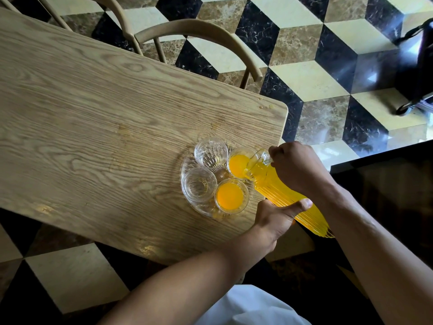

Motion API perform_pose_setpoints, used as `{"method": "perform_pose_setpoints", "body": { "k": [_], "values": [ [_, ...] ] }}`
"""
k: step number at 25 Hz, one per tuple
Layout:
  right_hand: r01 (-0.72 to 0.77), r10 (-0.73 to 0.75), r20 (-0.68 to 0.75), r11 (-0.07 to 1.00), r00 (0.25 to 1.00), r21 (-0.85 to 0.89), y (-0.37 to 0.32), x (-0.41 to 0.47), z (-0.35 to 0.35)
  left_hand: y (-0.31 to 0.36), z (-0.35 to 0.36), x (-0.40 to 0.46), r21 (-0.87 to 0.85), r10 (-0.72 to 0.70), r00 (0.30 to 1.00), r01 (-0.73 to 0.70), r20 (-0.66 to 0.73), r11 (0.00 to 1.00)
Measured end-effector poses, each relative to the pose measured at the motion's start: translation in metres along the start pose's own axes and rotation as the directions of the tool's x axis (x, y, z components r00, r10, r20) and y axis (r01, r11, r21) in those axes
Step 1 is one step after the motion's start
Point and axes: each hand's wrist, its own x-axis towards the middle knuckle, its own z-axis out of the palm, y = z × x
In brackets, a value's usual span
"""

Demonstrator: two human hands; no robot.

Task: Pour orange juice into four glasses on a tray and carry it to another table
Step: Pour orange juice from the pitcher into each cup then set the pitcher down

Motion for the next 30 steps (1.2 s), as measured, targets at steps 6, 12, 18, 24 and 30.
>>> {"method": "perform_pose_setpoints", "body": {
  "k": [6,12,18,24,30],
  "values": [
    [-0.019,0.029,-0.048,0.981,0.998,0.195,-0.009,-0.015,-0.01,0.017,-0.007,-0.02,0.051,0.059,0.998,-0.057,-0.035,0.997],
    [-0.036,0.055,-0.062,0.963,0.997,0.268,-0.019,-0.026,-0.021,0.03,-0.017,-0.029,0.094,0.105,0.994,-0.105,0.012,0.99],
    [0.003,0.019,-0.076,0.96,0.997,0.281,-0.033,-0.027,-0.029,0.04,-0.026,-0.033,0.071,0.097,0.995,-0.095,-0.02,0.993],
    [0.03,-0.011,-0.072,0.966,0.997,0.257,-0.049,-0.023,-0.026,0.042,-0.036,-0.036,0.09,0.128,0.989,-0.121,-0.074,0.989],
    [0.091,-0.081,-0.066,0.98,0.995,0.175,-0.062,-0.017,-0.024,0.043,-0.045,-0.03,0.122,0.152,0.977,-0.134,-0.15,0.983]
  ]
}}
